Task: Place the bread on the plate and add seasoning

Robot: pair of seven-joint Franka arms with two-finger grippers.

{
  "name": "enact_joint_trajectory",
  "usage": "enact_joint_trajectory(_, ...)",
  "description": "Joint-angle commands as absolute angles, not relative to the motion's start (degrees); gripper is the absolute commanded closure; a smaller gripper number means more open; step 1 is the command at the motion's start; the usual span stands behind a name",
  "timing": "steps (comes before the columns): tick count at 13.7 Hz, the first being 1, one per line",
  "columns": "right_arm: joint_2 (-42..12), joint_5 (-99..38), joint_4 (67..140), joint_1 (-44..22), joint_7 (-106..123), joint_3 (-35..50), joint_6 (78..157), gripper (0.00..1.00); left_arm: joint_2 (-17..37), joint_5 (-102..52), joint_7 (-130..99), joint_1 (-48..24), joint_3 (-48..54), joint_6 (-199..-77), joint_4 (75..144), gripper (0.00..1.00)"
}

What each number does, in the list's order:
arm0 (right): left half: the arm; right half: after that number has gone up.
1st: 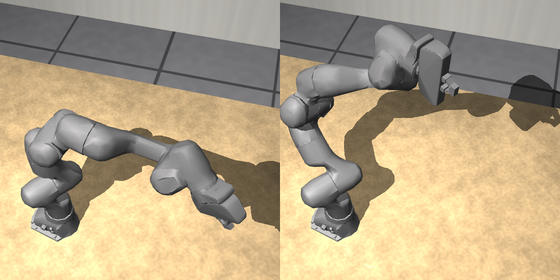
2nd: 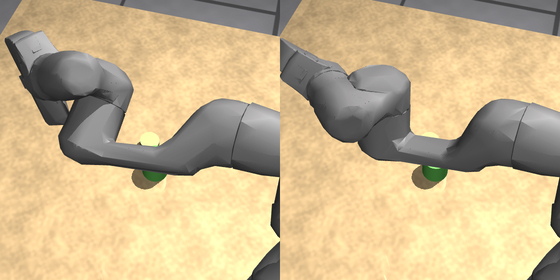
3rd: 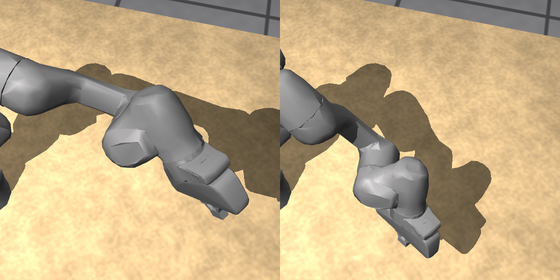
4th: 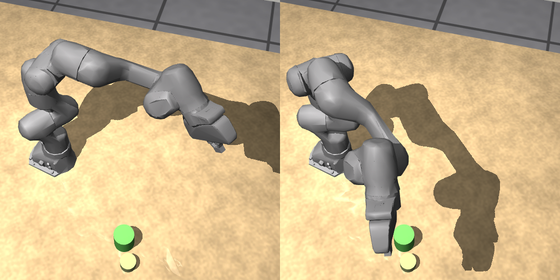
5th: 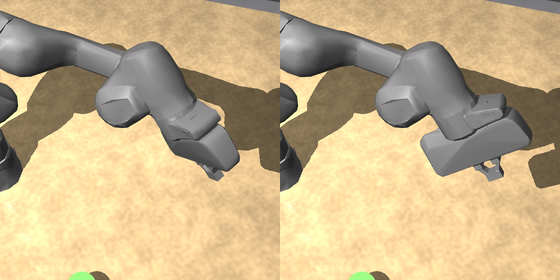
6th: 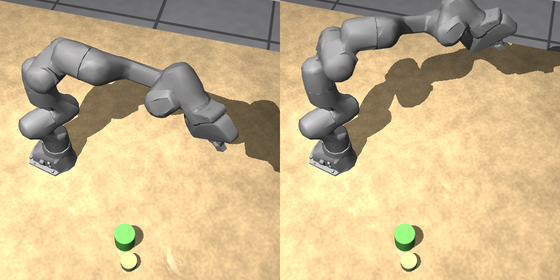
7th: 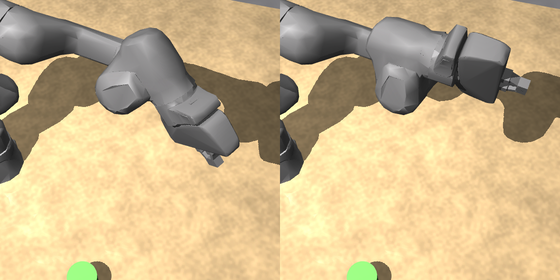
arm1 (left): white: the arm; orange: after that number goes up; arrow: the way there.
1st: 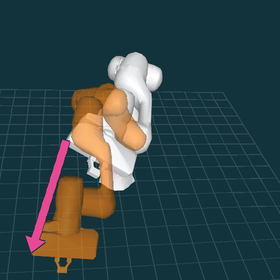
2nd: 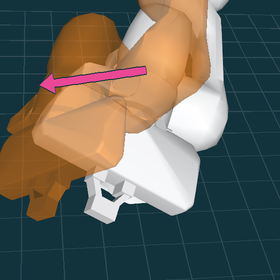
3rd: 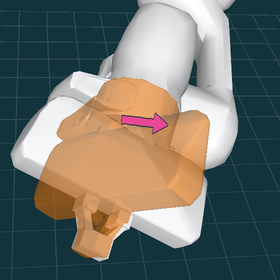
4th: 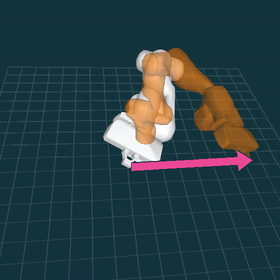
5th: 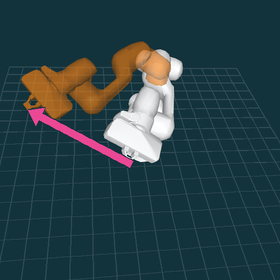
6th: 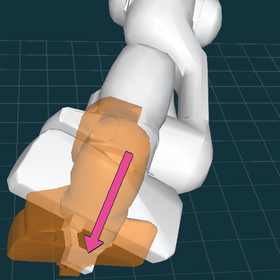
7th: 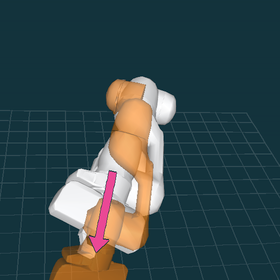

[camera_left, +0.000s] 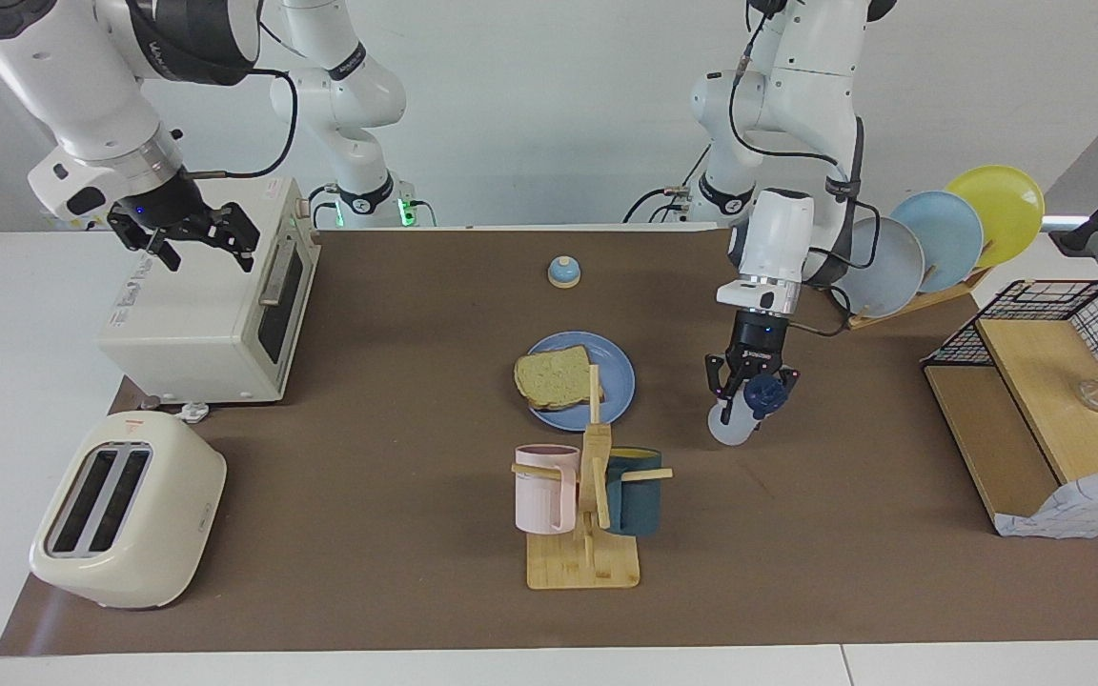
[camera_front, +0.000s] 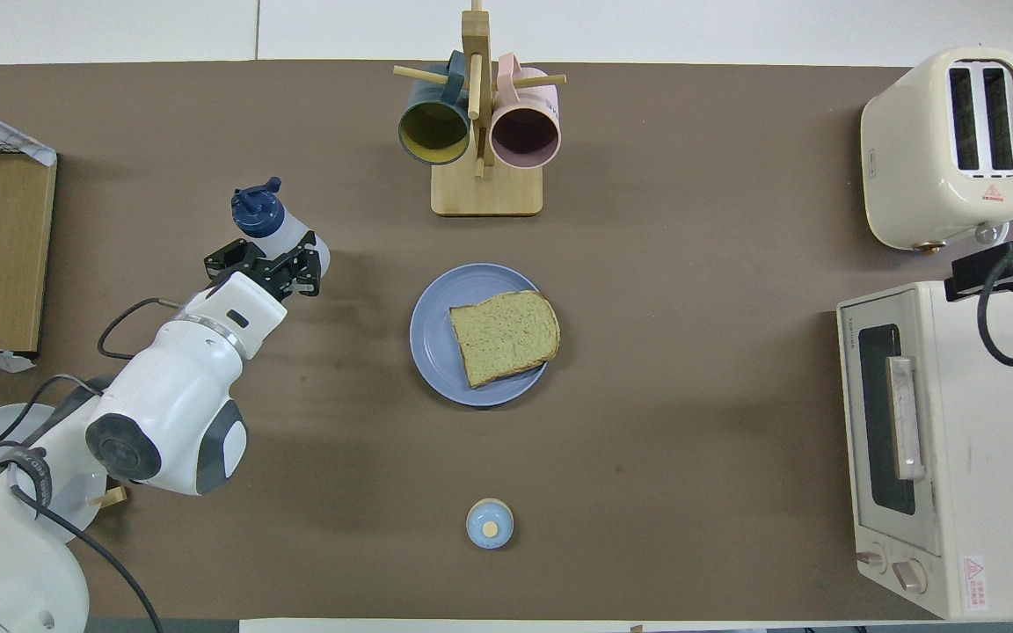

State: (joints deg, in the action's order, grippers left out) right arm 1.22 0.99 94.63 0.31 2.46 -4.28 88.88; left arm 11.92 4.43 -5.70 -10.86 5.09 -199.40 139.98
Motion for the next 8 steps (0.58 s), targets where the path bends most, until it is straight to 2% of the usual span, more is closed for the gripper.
enact_joint_trajectory(1,1.8,1.1,95.4,0.7,3.9,-4.0,89.5,0.0,13.8,6.7,-4.4,-9.9,5.0,-200.8,139.1,1.0)
enact_joint_trajectory(4,1.8,1.1,95.4,0.7,3.9,-4.0,89.5,0.0,14.1,8.7,-4.4,-9.1,4.8,-200.8,138.9,1.0)
enact_joint_trajectory(5,1.7,1.1,95.4,0.7,3.9,-4.0,89.5,0.0,14.1,8.9,-4.4,-9.1,4.7,-200.8,138.9,0.97)
enact_joint_trajectory(6,1.8,1.1,95.4,0.7,3.9,-4.0,89.5,0.0,14.1,8.9,-4.4,-8.9,4.7,-200.8,138.9,0.88)
enact_joint_trajectory(7,1.7,1.1,95.4,0.7,3.9,-4.0,89.5,0.0,14.1,8.9,-4.4,-9.0,4.7,-200.8,139.0,0.86)
enact_joint_trajectory(8,1.7,1.1,95.4,0.7,3.9,-4.0,89.5,0.0,14.1,8.9,-4.3,-9.0,4.7,-200.8,139.0,0.79)
